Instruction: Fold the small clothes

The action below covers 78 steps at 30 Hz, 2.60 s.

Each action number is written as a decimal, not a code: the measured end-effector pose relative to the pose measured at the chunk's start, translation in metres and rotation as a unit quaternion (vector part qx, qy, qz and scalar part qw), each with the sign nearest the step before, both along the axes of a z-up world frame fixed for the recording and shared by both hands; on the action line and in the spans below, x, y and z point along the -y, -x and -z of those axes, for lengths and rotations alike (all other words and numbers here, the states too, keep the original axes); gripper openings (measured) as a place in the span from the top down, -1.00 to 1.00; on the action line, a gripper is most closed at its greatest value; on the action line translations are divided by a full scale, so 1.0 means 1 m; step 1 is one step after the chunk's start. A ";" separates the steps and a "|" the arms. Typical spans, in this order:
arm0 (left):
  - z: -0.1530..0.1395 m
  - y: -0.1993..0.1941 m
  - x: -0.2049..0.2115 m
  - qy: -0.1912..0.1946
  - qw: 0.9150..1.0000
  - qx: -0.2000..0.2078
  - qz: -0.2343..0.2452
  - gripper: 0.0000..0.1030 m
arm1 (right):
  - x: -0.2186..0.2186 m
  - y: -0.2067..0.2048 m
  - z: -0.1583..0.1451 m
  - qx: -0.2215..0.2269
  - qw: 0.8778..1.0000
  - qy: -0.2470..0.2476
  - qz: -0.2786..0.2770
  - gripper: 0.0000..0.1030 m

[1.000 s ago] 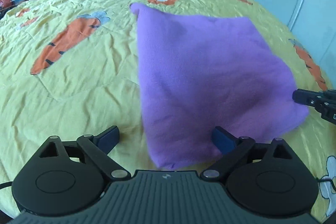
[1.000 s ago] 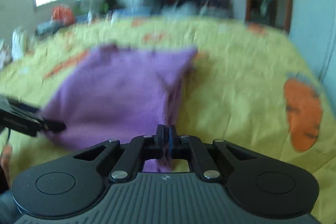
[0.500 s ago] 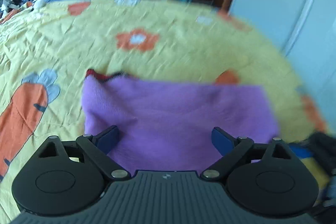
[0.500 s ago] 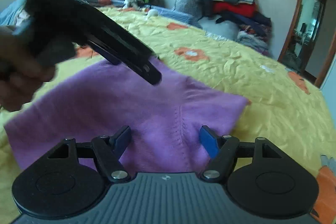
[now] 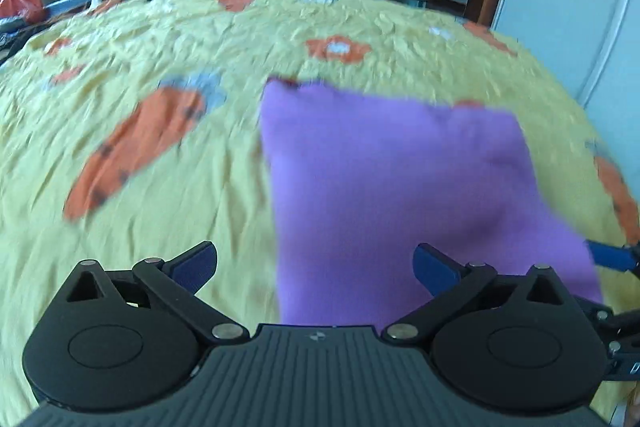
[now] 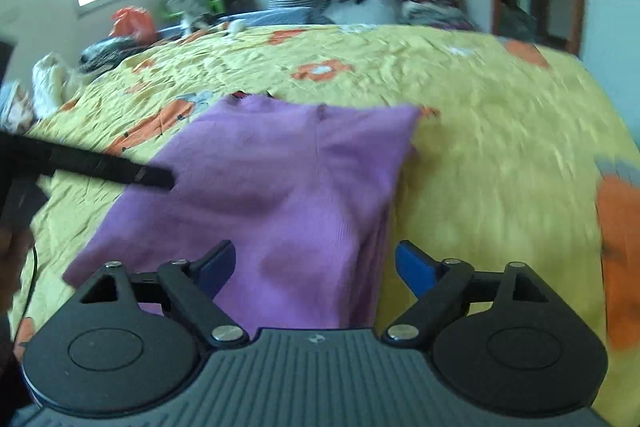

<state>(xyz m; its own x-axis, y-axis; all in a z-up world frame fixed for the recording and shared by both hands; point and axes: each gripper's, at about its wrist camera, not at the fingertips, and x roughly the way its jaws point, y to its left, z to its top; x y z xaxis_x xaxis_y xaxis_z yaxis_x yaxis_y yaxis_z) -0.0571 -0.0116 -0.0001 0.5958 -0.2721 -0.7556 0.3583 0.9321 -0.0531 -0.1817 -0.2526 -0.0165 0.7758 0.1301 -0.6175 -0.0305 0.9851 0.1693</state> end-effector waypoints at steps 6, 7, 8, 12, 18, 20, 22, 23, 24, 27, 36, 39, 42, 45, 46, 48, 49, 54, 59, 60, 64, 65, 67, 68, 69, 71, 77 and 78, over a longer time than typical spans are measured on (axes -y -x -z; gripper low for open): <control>0.025 0.021 -0.006 -0.006 1.000 -0.015 -0.006 -1.00 | -0.015 0.012 0.020 -0.033 0.998 0.045 0.000 -1.00; 0.025 0.023 -0.006 -0.007 1.000 -0.014 -0.006 -1.00 | -0.012 0.013 0.019 -0.036 0.999 0.037 0.002 -1.00; 0.024 0.024 -0.007 -0.006 1.000 -0.016 -0.006 -1.00 | -0.010 0.014 0.016 -0.036 0.999 0.037 0.007 -1.00; 0.024 0.031 -0.011 -0.005 1.000 -0.015 -0.005 -1.00 | -0.006 0.023 0.007 -0.021 0.999 0.037 0.031 -1.00; 0.024 0.048 -0.021 0.004 1.000 -0.017 -0.011 -1.00 | -0.013 0.024 0.015 -0.025 0.999 0.024 0.030 -1.00; 0.024 0.057 -0.025 0.007 1.000 -0.015 -0.015 -1.00 | -0.016 0.029 0.020 -0.034 0.999 0.018 0.035 -1.00; 0.025 0.068 -0.029 0.008 1.000 -0.012 -0.016 -1.00 | -0.018 0.039 0.023 -0.031 0.999 0.015 0.038 -1.00; 0.026 0.072 -0.031 0.010 1.000 -0.012 -0.019 -1.00 | -0.020 0.043 0.023 -0.032 0.998 0.020 0.040 -1.00; 0.026 0.076 -0.034 0.014 1.000 -0.015 -0.022 -1.00 | -0.023 0.047 0.024 -0.036 0.998 0.030 0.040 -1.00; 0.028 0.087 -0.035 0.006 1.000 -0.010 -0.024 -1.00 | -0.038 0.059 0.028 -0.046 0.996 0.075 0.035 -1.00; 0.033 0.103 -0.021 -0.024 0.998 0.003 -0.063 -1.00 | -0.042 0.065 0.029 -0.043 0.996 0.072 0.042 -1.00; 0.032 0.101 -0.017 -0.027 0.996 -0.001 -0.081 -1.00 | -0.040 0.059 0.030 -0.040 0.996 0.071 0.047 -1.00; 0.031 0.100 -0.014 -0.028 0.995 -0.004 -0.094 -1.00 | -0.041 0.055 0.030 -0.041 0.995 0.070 0.057 -1.00; 0.031 0.098 -0.014 -0.028 0.995 -0.005 -0.099 -1.00 | -0.041 0.054 0.031 -0.039 0.995 0.070 0.062 -1.00; 0.031 0.098 -0.013 -0.029 0.995 -0.005 -0.100 -1.00 | -0.041 0.054 0.030 -0.039 0.995 0.069 0.064 -1.00; 0.031 0.098 -0.013 -0.029 0.995 -0.005 -0.099 -1.00 | -0.042 0.051 0.030 -0.040 0.994 0.069 0.068 -1.00; 0.031 0.098 -0.013 -0.029 0.995 -0.005 -0.099 -1.00 | -0.043 0.050 0.030 -0.040 0.994 0.070 0.071 -1.00; 0.031 0.098 -0.013 -0.030 0.995 -0.007 -0.097 -1.00 | -0.051 0.047 0.031 -0.038 0.994 0.075 0.074 -1.00; 0.031 0.099 -0.013 -0.029 0.995 -0.004 -0.098 -1.00 | -0.051 0.046 0.031 -0.037 0.994 0.074 0.073 -1.00; 0.031 0.099 -0.013 -0.029 0.995 -0.003 -0.098 -1.00 | -0.051 0.046 0.031 -0.037 0.994 0.073 0.073 -1.00; 0.031 0.099 -0.013 -0.028 0.995 -0.002 -0.097 -1.00 | -0.051 0.046 0.031 -0.037 0.994 0.073 0.073 -1.00; 0.031 0.100 -0.013 -0.028 0.995 -0.002 -0.096 -1.00 | -0.051 0.046 0.031 -0.037 0.994 0.073 0.073 -1.00; 0.031 0.100 -0.013 -0.028 0.995 0.000 -0.096 -1.00 | -0.051 0.046 0.031 -0.037 0.994 0.073 0.073 -1.00; 0.031 0.100 -0.013 -0.028 0.995 0.001 -0.096 -1.00 | -0.051 0.046 0.031 -0.037 0.994 0.073 0.073 -1.00; 0.032 0.100 -0.013 -0.028 0.995 0.001 -0.095 -1.00 | -0.051 0.046 0.031 -0.037 0.994 0.073 0.073 -1.00; 0.032 0.101 -0.014 -0.028 0.995 0.002 -0.094 -1.00 | -0.051 0.046 0.031 -0.037 0.994 0.073 0.073 -1.00; 0.032 0.102 -0.014 -0.027 0.995 0.004 -0.092 -1.00 | -0.051 0.046 0.031 -0.037 0.994 0.073 0.073 -1.00; 0.032 0.101 -0.014 -0.027 0.995 0.004 -0.092 -1.00 | -0.051 0.046 0.031 -0.037 0.994 0.073 0.073 -1.00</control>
<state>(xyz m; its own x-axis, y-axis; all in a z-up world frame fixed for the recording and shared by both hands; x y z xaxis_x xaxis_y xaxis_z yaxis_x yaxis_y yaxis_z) -0.1585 0.0027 -0.0319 0.6381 -0.1166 -0.7611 0.1810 0.9835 0.0010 -0.2278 -0.2016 -0.0476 0.7313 -0.0761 -0.6778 0.1221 0.9923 0.0204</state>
